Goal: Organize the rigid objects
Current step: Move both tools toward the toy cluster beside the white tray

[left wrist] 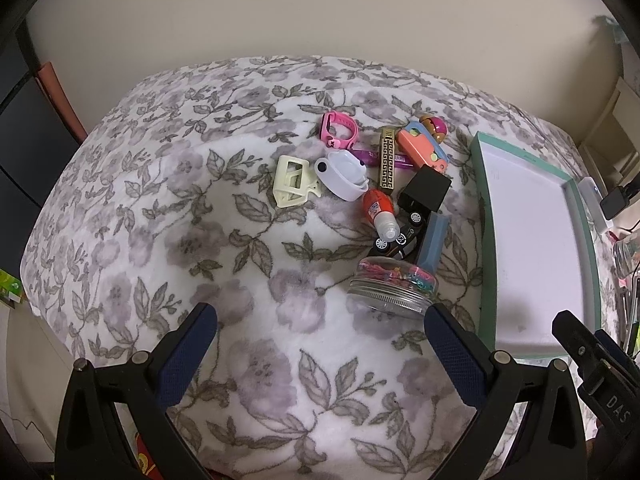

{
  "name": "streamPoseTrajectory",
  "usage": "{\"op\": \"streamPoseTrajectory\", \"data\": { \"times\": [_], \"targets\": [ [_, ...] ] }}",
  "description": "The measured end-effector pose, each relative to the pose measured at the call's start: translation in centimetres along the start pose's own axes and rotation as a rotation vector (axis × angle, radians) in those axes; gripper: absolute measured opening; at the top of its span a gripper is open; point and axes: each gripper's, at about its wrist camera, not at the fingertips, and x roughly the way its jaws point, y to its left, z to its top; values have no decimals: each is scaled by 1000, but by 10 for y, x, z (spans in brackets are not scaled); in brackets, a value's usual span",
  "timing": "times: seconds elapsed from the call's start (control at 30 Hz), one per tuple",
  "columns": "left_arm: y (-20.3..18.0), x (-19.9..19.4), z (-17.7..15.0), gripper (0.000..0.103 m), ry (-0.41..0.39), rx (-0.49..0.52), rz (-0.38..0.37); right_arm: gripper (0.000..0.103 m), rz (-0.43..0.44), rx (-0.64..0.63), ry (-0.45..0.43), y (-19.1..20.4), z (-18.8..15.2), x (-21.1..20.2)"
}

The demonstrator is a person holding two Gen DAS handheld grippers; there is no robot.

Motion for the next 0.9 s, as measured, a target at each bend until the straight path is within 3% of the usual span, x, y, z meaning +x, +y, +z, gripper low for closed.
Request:
{"op": "streamPoseTrajectory", "data": {
  "times": [0.57,0.77,0.9],
  "targets": [
    [4,3,4,103,21,-21,24,103,9,-22,10,7,1,5],
    [16,19,9,103,49,-68,81,103,82,-87,32,31,4,14],
    [29,36,13,103,86,-119,99,103,93,-185,-8,56,5,18]
  ]
}}
